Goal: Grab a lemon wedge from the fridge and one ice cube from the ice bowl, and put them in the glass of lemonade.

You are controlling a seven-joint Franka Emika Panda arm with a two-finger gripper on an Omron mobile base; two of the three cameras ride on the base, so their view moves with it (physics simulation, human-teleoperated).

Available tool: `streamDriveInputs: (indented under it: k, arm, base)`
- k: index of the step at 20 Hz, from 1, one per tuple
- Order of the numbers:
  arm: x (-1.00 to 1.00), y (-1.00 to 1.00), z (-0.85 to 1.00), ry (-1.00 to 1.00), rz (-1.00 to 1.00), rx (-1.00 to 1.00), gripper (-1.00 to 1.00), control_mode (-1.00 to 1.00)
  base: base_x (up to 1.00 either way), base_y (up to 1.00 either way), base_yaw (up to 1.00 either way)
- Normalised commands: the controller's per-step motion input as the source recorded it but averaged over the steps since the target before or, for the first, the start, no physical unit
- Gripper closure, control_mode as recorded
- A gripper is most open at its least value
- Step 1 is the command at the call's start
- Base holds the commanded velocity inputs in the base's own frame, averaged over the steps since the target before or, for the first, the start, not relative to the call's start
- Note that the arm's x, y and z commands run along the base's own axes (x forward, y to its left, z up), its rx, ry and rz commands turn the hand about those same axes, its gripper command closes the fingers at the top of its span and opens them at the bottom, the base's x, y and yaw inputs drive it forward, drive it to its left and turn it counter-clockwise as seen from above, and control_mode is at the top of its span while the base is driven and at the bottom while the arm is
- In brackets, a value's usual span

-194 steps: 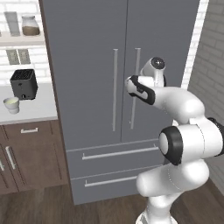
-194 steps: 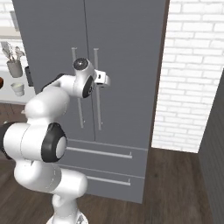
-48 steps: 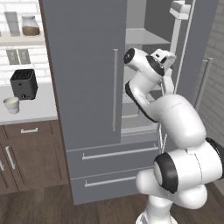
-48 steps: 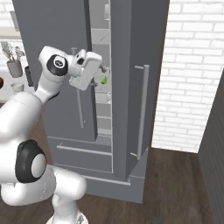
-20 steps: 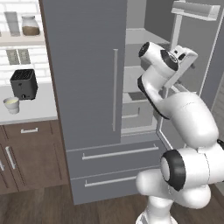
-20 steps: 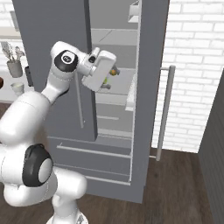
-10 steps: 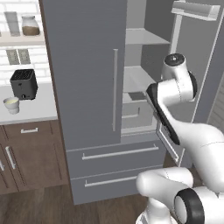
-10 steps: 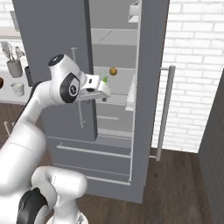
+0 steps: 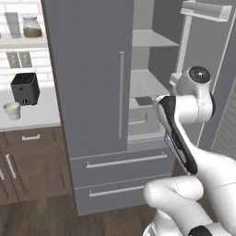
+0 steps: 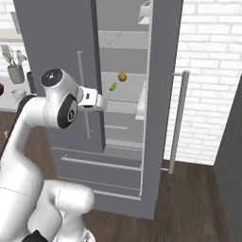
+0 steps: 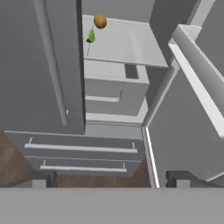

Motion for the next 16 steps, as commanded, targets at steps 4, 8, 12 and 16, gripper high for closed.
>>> streamDriveInputs:
  k: [4, 8, 12, 16]
  arm:
    - [-0.02, 0.89, 0.31, 0.0, 0.13, 0.02, -1.0, -1.0]
    - [0.27, 1.0, 0.06, 0.0, 0.02, 0.0, -1.0, -1.0]
    - [0.73, 0.97, -0.16, 0.0, 0.0, 0.0, -1.0, -1.0]
    - [0.81, 0.21, -0.02, 0.13, 0.0, -0.02, -1.0, -1.0]
  base:
    - [0.0, 0.0, 0.0]
    - [0.0, 0.0, 0.0]
    - [0.0, 0.0, 0.0]
    - [0.0, 0.0, 0.0]
